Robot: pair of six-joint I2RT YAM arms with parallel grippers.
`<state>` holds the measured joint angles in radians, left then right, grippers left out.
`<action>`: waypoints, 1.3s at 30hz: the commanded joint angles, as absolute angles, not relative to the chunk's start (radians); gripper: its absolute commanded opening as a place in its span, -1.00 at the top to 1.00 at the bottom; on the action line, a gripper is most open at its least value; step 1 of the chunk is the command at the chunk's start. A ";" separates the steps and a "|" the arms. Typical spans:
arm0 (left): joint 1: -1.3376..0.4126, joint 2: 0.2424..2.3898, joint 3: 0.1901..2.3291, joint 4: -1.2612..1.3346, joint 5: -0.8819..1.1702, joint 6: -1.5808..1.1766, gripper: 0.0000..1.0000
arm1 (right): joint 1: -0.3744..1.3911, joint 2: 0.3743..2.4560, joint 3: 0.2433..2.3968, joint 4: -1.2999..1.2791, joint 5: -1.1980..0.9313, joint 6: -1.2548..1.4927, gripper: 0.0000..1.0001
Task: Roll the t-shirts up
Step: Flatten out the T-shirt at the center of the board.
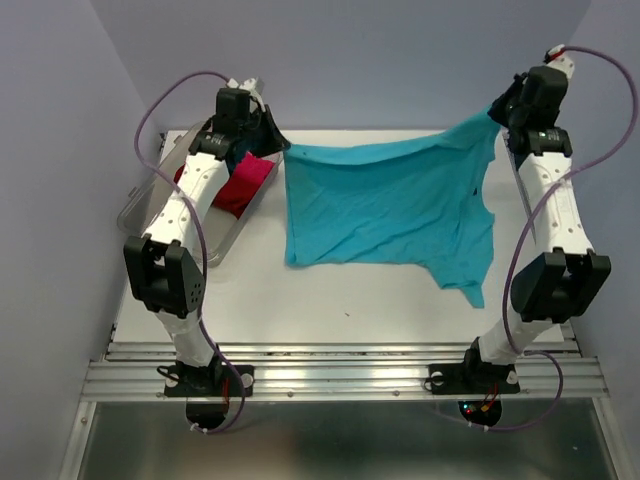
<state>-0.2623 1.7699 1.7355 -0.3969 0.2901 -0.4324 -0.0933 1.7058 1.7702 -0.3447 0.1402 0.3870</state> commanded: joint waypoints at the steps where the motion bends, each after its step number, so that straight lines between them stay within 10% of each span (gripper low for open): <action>1: -0.224 1.666 1.903 -0.417 0.351 -0.394 1.00 | -0.103 1.573 1.926 -0.342 0.178 0.374 0.99; 16: -0.158 1.399 1.990 -0.379 0.526 -0.446 1.00 | -0.103 1.210 1.965 -0.428 0.271 0.344 0.99; 32: -0.215 1.368 1.395 -0.153 0.595 -0.578 1.00 | -0.103 1.140 1.565 -0.474 0.241 0.359 0.99; 39: -0.215 1.348 1.566 -0.233 0.569 -0.522 1.00 | -0.103 1.155 1.692 -0.503 0.275 0.328 0.99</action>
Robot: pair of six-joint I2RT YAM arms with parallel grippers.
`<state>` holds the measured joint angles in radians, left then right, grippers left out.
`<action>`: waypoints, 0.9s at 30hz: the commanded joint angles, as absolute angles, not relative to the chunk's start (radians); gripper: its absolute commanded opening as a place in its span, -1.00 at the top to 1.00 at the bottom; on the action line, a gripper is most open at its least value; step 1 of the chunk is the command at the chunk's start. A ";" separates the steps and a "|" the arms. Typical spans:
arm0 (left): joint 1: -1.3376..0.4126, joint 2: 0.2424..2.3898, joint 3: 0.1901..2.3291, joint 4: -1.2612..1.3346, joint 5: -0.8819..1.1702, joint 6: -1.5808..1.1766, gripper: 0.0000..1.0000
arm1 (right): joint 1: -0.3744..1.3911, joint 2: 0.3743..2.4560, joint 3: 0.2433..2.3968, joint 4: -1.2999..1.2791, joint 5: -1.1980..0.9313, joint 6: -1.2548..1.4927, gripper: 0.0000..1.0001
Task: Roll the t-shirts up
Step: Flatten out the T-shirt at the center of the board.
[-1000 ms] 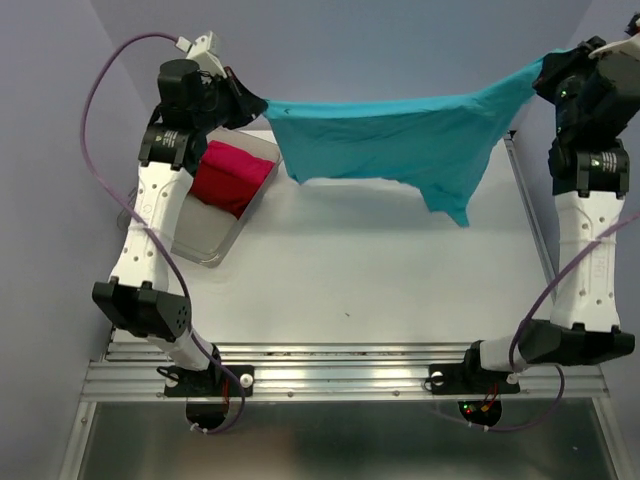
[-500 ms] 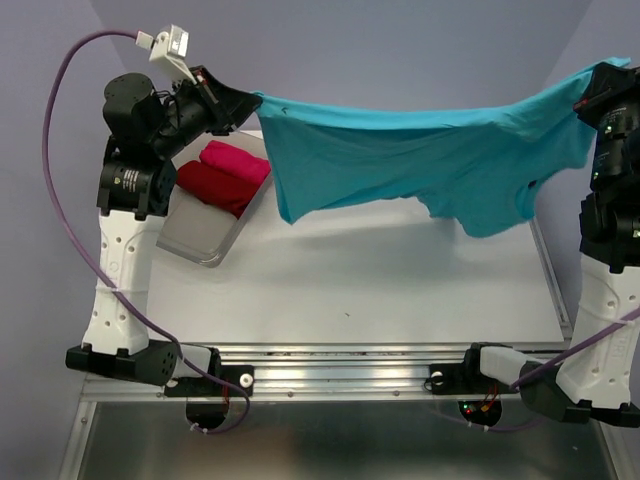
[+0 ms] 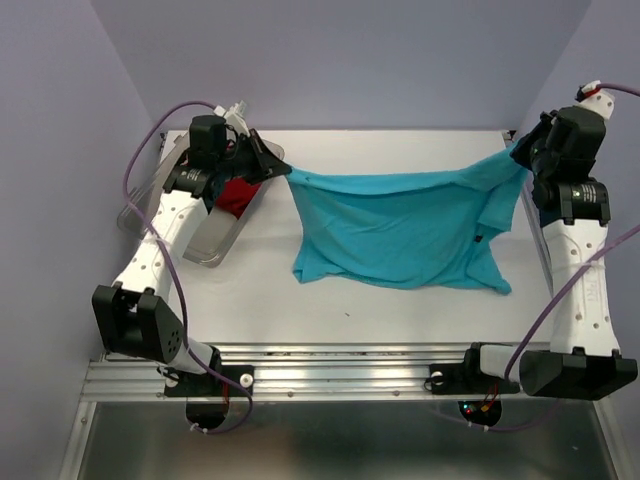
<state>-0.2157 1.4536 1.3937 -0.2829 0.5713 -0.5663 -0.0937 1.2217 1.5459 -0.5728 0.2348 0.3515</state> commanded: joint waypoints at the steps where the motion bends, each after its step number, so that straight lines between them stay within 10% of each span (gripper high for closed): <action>1: -0.215 1.341 1.598 -0.251 0.565 -0.514 1.00 | -0.103 1.154 1.724 -0.511 0.275 0.324 0.99; 14: -0.213 1.200 1.997 -0.390 0.519 -0.468 1.00 | -0.103 1.059 2.115 -0.558 0.330 0.273 0.99; 27: -0.212 1.120 1.950 -0.387 0.557 -0.525 1.00 | -0.103 1.031 2.197 -0.561 0.408 0.215 0.99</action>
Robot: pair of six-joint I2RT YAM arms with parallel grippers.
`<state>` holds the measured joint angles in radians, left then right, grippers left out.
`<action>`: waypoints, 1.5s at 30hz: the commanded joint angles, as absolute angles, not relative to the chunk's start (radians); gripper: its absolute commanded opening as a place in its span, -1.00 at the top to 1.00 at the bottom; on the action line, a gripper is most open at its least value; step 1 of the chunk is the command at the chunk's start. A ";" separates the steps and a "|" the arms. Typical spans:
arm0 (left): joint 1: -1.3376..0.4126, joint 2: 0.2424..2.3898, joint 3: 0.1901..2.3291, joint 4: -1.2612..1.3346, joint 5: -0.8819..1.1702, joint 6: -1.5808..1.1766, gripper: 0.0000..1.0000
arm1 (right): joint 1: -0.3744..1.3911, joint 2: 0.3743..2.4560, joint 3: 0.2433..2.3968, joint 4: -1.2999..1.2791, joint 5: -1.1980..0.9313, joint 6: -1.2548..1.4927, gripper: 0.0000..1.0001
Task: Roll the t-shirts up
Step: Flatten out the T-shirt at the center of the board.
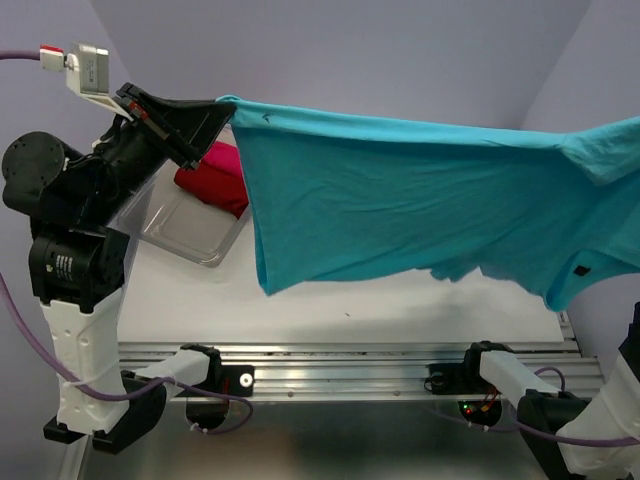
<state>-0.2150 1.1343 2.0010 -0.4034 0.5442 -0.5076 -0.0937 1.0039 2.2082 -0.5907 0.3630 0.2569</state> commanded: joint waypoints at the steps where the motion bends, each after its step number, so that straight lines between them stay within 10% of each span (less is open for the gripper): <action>1: -0.213 1.111 1.927 -0.391 0.555 -0.531 1.00 | -0.103 1.035 2.188 -0.563 0.416 0.209 0.99; 18: -0.215 1.132 0.987 -0.117 0.497 -0.675 1.00 | -0.103 1.435 1.585 -0.310 0.203 0.164 0.99; 29: -0.204 1.546 1.141 -0.093 0.374 -0.609 1.00 | -0.094 2.027 1.768 -0.143 0.064 0.264 0.99; 45: -0.140 1.677 1.247 -0.101 0.368 -0.574 1.00 | -0.035 2.364 2.201 -0.242 0.037 0.327 0.99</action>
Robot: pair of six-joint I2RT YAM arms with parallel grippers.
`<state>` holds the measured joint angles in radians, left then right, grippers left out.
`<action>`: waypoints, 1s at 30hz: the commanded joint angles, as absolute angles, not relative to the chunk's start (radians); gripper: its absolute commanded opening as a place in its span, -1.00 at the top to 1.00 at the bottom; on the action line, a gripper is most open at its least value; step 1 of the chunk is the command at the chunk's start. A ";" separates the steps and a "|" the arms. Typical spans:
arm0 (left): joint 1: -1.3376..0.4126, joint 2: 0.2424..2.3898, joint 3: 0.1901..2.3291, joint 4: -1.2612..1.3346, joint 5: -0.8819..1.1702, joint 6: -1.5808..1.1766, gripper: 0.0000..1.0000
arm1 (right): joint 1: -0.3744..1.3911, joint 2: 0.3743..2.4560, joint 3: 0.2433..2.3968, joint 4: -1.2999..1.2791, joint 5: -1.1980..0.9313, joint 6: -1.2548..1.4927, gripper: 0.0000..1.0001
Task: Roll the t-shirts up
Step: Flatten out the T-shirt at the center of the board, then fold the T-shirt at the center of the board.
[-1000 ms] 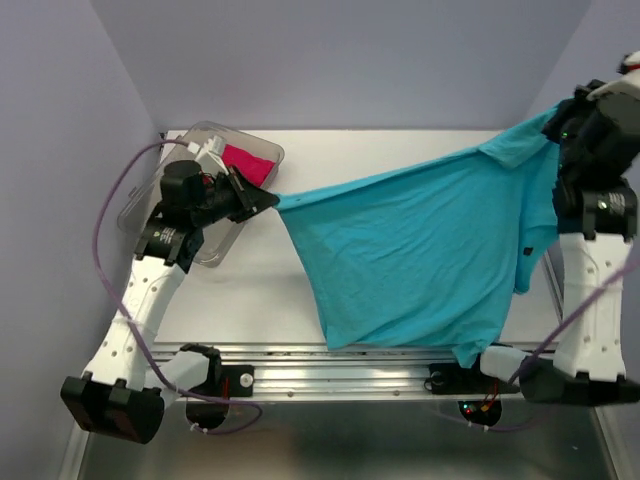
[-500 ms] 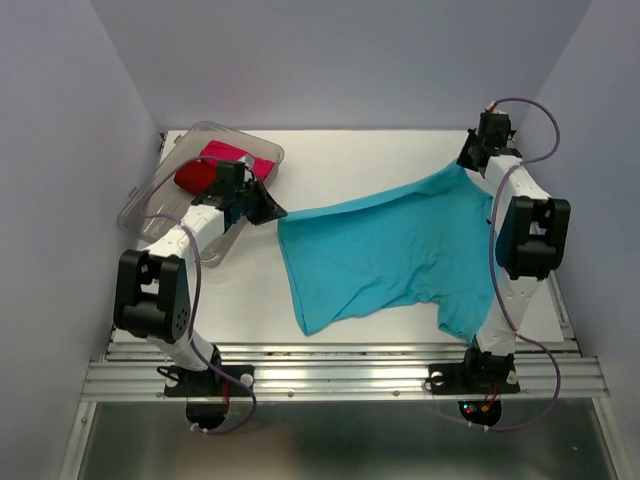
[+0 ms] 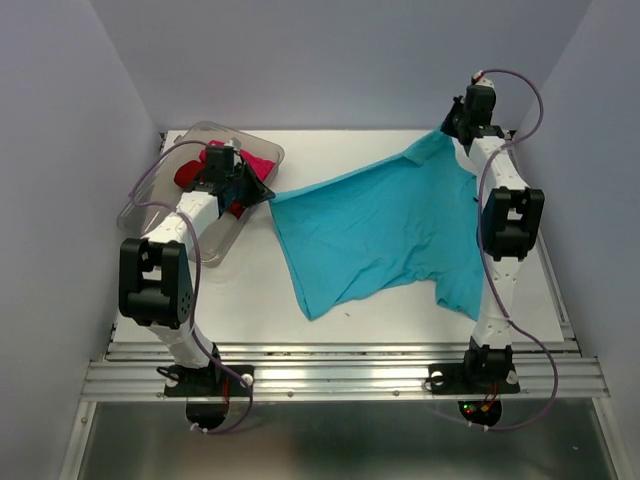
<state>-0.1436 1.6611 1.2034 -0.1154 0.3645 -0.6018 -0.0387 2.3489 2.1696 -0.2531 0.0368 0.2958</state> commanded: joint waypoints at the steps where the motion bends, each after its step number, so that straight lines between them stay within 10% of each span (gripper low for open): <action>1: -0.140 1.678 1.247 -0.101 0.370 -0.572 1.00 | -0.035 2.346 2.188 -0.248 0.052 0.333 0.99; 30: -0.213 1.586 1.095 -0.101 0.331 -0.526 1.00 | -0.057 2.057 1.793 -0.416 0.195 0.384 0.99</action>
